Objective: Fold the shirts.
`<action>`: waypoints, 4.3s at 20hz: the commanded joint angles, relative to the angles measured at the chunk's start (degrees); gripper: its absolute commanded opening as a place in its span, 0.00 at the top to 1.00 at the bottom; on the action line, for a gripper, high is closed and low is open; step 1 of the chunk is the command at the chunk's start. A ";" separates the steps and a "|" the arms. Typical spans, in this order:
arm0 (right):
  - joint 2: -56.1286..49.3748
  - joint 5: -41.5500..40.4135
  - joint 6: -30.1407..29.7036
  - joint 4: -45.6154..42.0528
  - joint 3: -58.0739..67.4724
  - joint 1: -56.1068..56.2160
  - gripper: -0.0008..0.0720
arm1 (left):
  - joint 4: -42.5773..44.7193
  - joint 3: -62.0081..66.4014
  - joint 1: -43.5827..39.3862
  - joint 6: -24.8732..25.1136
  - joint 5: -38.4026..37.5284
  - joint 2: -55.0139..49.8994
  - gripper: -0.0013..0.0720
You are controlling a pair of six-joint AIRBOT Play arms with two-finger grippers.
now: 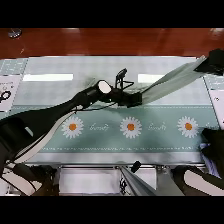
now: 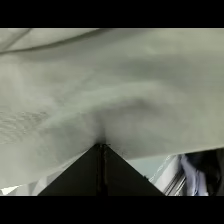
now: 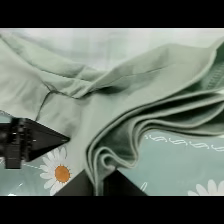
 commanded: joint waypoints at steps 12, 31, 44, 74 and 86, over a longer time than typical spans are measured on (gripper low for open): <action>1.75 -10.97 2.56 -10.01 -2.82 16.70 0.94 | 1.42 0.13 6.62 7.39 8.04 17.18 0.95; -30.10 -56.87 14.45 11.34 -7.15 53.48 0.94 | 26.36 0.13 37.18 -0.85 -22.40 64.06 0.95; -10.80 -22.99 9.62 -20.92 -7.15 37.68 0.18 | 38.62 -1.40 37.18 -0.79 -23.89 63.58 0.95; -14.14 -44.54 -11.17 34.82 -41.99 20.61 0.94 | 43.30 -1.40 37.18 -6.82 -33.94 53.31 0.35; 4.87 -10.25 8.96 10.80 -2.89 -3.93 0.94 | 43.28 -1.40 37.16 -5.90 -32.68 44.22 0.39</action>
